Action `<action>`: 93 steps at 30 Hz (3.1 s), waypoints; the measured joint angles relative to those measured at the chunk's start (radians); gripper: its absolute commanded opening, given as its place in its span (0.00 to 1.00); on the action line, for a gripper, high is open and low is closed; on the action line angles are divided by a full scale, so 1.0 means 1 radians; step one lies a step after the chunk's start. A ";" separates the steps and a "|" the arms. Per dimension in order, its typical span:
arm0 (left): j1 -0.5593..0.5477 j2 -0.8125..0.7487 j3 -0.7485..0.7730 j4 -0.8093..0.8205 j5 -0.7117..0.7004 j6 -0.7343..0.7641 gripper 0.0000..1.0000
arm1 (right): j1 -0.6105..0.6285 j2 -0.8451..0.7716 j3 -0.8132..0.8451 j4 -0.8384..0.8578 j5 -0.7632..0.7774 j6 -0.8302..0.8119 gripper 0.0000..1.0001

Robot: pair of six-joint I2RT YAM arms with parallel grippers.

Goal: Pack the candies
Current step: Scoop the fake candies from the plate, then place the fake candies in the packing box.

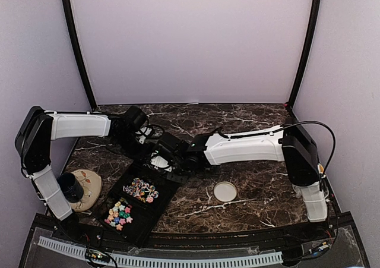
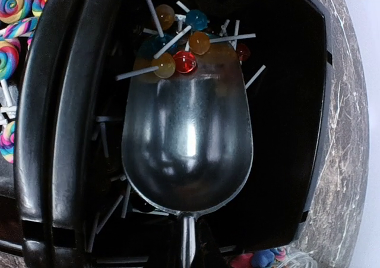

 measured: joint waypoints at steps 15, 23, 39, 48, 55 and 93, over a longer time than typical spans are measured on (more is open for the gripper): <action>-0.009 0.000 0.000 0.006 0.005 0.001 0.00 | -0.077 -0.243 -0.456 0.391 -0.164 0.093 0.00; -0.006 0.000 0.000 0.008 0.010 0.001 0.00 | -0.077 -0.289 -0.536 0.455 -0.175 0.100 0.00; 0.000 0.000 0.000 0.007 0.008 0.001 0.00 | -0.085 -0.425 -0.677 0.549 -0.138 0.110 0.00; 0.001 0.000 0.000 0.007 0.008 0.001 0.00 | -0.089 -0.631 -0.712 0.455 -0.054 0.111 0.00; 0.001 0.000 0.000 0.007 0.008 0.001 0.00 | -0.103 -0.721 -0.712 0.274 0.053 0.140 0.00; 0.001 0.000 0.000 0.007 0.009 0.000 0.00 | -0.106 -0.569 -0.508 -0.336 0.302 0.293 0.00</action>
